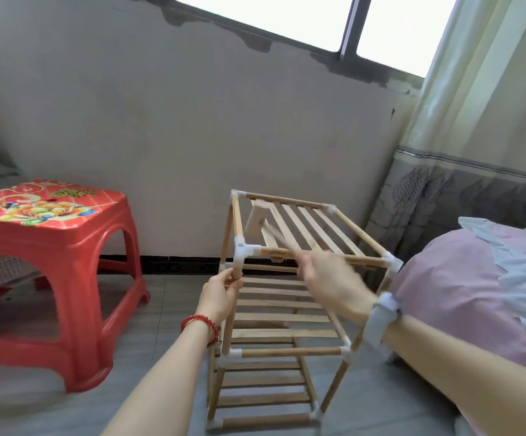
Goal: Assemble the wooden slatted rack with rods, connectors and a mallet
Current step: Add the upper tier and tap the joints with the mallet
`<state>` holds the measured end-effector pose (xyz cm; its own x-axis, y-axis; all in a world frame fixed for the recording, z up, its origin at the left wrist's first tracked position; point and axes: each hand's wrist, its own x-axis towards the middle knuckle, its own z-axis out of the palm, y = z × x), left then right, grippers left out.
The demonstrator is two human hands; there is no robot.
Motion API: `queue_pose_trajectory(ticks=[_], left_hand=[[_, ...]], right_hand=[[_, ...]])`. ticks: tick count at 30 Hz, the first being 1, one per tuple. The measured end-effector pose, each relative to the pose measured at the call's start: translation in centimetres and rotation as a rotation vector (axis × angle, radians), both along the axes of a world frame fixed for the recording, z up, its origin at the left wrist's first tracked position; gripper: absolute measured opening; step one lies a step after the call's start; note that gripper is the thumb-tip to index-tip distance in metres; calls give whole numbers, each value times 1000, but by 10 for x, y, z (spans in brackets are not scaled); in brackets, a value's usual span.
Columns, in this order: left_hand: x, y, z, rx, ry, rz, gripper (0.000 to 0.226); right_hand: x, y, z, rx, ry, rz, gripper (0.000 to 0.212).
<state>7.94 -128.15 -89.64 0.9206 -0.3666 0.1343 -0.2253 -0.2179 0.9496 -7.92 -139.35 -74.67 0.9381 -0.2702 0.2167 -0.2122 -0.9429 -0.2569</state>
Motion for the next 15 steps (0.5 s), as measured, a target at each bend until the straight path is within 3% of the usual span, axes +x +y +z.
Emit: queue_pose_trajectory(ticks=[3, 4, 5, 6, 8, 9, 10, 11, 13, 14, 15], left_hand=[[2, -2, 3, -3, 3, 8, 32], [1, -3, 4, -5, 9, 11, 31], [1, -3, 5, -5, 11, 15, 31], [-1, -2, 6, -3, 10, 18, 31], [-5, -1, 6, 7, 17, 21, 31], [-7, -1, 5, 11, 25, 17, 31], [-11, -2, 4, 15, 33, 11, 31], [-11, -1, 6, 23, 32, 6, 31], [-9, 0, 9, 21, 43, 27, 31], [-9, 1, 11, 27, 48, 31, 31], [-9, 0, 13, 30, 51, 30, 32]], right_hand=[[6, -5, 63, 205, -552, 28, 33], [5, -4, 70, 251, -683, 61, 31], [3, -2, 64, 247, -684, 70, 30], [2, 6, 44, 217, -545, 69, 31], [2, 15, -2, -11, 41, 1, 39], [5, 7, -4, -112, 166, -8, 40], [8, -4, 7, -124, 135, -17, 39], [11, -13, 31, -59, 20, -60, 37], [9, -20, 85, 103, -410, -95, 35], [5, -19, 96, 191, -644, -93, 34], [-1, -15, 93, 231, -753, -114, 32]])
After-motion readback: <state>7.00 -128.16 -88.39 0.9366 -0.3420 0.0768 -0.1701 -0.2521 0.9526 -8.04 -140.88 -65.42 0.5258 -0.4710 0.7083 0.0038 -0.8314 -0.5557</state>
